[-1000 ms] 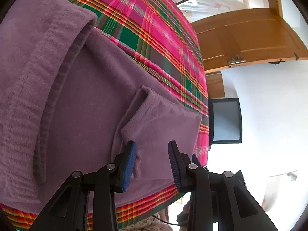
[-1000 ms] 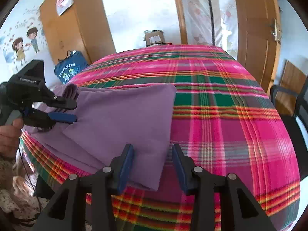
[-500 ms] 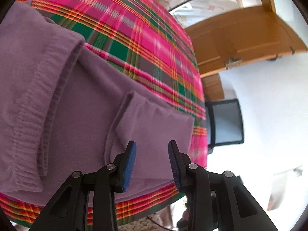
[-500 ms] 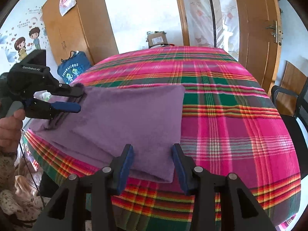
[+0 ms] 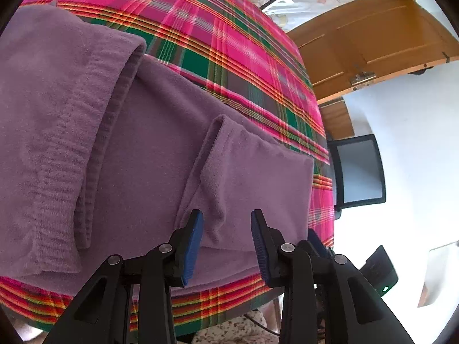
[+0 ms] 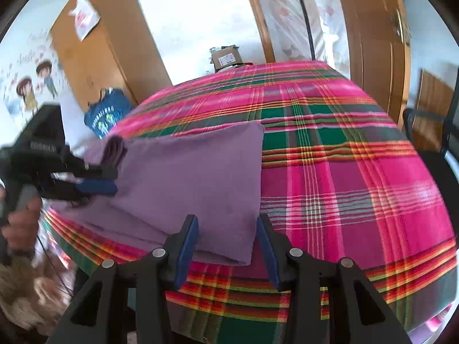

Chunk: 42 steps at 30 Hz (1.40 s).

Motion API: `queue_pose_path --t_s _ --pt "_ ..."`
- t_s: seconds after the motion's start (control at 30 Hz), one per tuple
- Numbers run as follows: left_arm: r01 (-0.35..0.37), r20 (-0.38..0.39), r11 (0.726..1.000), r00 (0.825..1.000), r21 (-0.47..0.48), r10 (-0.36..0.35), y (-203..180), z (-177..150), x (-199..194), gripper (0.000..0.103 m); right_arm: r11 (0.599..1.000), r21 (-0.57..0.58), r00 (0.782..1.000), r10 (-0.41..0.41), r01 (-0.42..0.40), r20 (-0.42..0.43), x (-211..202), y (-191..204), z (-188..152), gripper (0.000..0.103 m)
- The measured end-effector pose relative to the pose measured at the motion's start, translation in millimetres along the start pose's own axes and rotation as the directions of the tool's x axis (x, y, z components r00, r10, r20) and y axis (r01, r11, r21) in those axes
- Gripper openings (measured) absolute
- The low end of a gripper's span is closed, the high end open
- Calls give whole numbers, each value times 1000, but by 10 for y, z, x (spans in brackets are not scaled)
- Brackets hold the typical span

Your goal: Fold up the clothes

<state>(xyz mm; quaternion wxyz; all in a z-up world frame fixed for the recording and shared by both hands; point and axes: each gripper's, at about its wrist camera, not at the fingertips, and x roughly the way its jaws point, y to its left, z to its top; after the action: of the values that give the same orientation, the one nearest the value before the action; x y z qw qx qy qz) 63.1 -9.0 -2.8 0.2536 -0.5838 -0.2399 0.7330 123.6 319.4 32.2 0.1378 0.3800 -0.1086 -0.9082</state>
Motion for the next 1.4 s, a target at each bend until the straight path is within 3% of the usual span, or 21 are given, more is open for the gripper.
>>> queue_pose_path --t_s 0.13,0.27,0.33,0.4,0.53,0.73,1.07,1.27,1.4 --pt "-8 18 1000 1000 29 8 -137 -18 -59 36 996 89 999 31 -30 -9 45 -106 28 43" --pt "-17 46 999 999 46 15 -293 21 -151 37 996 88 1000 19 -18 -16 93 -75 29 43" --pt "-15 52 999 999 51 12 -375 47 -177 47 997 81 1000 8 -7 -18 103 -52 32 42" --pt "-9 35 998 999 56 7 -469 79 -160 47 997 74 1000 -5 6 -23 116 -35 32 30" --pt "-6 -35 998 999 65 9 -687 141 -48 48 996 88 1000 20 -20 -5 85 -42 42 19" --pt "-30 -92 989 995 148 44 -1166 203 138 52 998 43 997 42 -45 59 -47 96 72 15" --pt "-106 -156 953 976 284 155 -1549 173 412 52 993 -70 991 96 -90 90 -98 417 119 15" --pt "-184 -183 919 948 350 260 -1585 153 595 52 991 -86 989 115 -107 92 -74 462 155 15" --pt "-192 -207 912 937 363 280 -1586 171 713 52 989 -93 988 124 -115 87 -67 483 152 15"
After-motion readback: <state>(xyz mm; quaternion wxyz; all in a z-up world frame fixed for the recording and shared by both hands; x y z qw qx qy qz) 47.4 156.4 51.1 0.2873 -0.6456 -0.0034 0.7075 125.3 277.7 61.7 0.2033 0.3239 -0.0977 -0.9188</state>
